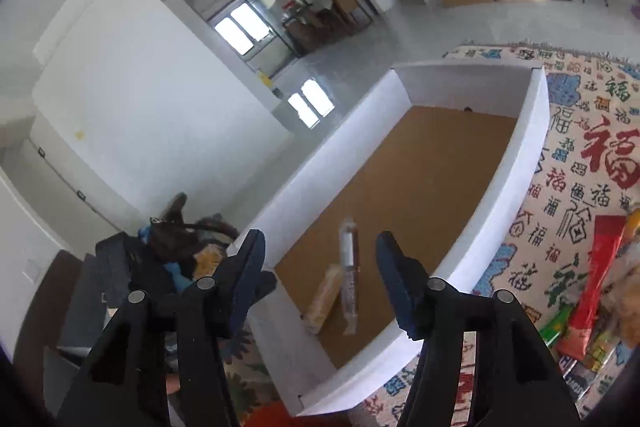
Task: Organize snacks
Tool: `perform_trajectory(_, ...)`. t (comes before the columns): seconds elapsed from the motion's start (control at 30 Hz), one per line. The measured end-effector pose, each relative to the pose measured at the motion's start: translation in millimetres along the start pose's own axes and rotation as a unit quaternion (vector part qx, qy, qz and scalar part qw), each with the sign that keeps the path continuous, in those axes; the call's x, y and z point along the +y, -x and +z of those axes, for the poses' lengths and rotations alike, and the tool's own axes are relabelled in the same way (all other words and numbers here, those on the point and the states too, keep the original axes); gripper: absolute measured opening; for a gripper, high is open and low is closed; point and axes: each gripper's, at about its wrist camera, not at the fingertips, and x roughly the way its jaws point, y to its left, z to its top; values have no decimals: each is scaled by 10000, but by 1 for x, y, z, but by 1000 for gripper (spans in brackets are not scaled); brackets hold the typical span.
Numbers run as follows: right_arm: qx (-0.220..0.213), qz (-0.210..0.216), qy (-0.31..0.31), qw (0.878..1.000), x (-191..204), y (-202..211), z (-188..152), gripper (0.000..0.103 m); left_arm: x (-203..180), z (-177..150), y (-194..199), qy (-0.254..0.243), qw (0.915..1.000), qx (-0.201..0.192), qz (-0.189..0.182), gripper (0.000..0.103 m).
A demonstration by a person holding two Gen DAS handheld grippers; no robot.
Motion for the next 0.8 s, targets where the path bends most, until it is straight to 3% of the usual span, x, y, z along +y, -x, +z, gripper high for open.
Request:
perform_trajectory(0.1,11,-649,428,9970,-14,28,-20,62,-24,-25,7,-335,9992,86,-213,90)
perform_trajectory(0.2,-4,-1568,780,9846,-50,70,-60,66,-67,-67,8,-716,9924,416,-908,90)
perform_trajectory(0.3,29,-2646,920,9599,-100,108,-105,66,-116,-116,2,-1150,9797,777,-1444,91)
perform_trajectory(0.37,53,-3388,938,9362,-130,134,-137,66,-143,-145,-10,-1394,9736,943,-1541,91)
perform_trajectory(0.43,129,-3944,768,9156,-159,155,-165,66,-166,-169,-28,-1633,9702,1117,-1401,91)
perform_trajectory(0.6,130,-4368,-15,8995,-206,190,-198,66,-188,-199,-56,-1926,9703,1149,-912,90)
perform_trajectory(0.73,-8,-4506,-113,8926,-219,192,-201,68,-184,-198,-51,-1961,9721,952,-870,91)
perform_trajectory(0.8,-56,-4531,-205,8912,-221,190,-199,71,-174,-196,-56,-1870,9725,1098,-851,91)
